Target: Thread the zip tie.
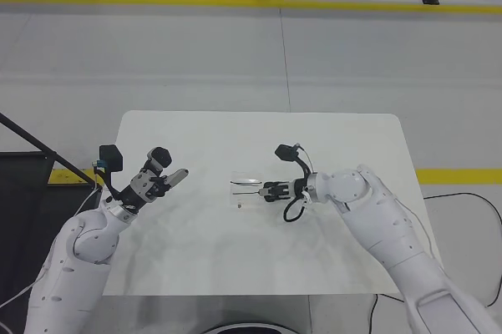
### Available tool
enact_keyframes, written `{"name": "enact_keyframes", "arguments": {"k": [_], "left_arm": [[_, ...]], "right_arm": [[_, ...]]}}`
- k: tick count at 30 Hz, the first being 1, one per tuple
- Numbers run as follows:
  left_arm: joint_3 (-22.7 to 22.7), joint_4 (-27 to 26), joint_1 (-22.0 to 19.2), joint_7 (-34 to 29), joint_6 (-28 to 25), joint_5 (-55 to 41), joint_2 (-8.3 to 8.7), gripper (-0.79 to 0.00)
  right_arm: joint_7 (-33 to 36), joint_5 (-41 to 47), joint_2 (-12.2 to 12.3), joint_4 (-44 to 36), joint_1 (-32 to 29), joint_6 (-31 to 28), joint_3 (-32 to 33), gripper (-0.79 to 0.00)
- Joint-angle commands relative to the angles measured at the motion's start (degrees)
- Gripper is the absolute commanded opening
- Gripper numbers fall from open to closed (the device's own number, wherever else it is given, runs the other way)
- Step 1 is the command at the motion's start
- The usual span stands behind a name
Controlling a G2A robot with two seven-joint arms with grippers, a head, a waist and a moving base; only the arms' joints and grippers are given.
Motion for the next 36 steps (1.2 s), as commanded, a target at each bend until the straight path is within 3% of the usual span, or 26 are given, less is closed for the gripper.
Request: {"name": "enact_keyframes", "arguments": {"k": [1,21,36], "left_arm": [[0.0,0.0,0.0,0.0,0.0,0.0,0.0,0.0],[0.0,0.0,0.0,0.0,0.0,0.0,0.0,0.0],[0.0,0.0,0.0,0.0,0.0,0.0,0.0,0.0]], "right_arm": [[-0.2,0.2,0.0,0.3,0.1,0.3,0.2,-0.594],[-2.4,-2.9,-0.9,-2.4,1.9,11.4,-0.2,-0.588],[-3.5,-4.6,-1.9,-1.4,2.8,13.8,-1.1,-0.585]]}}
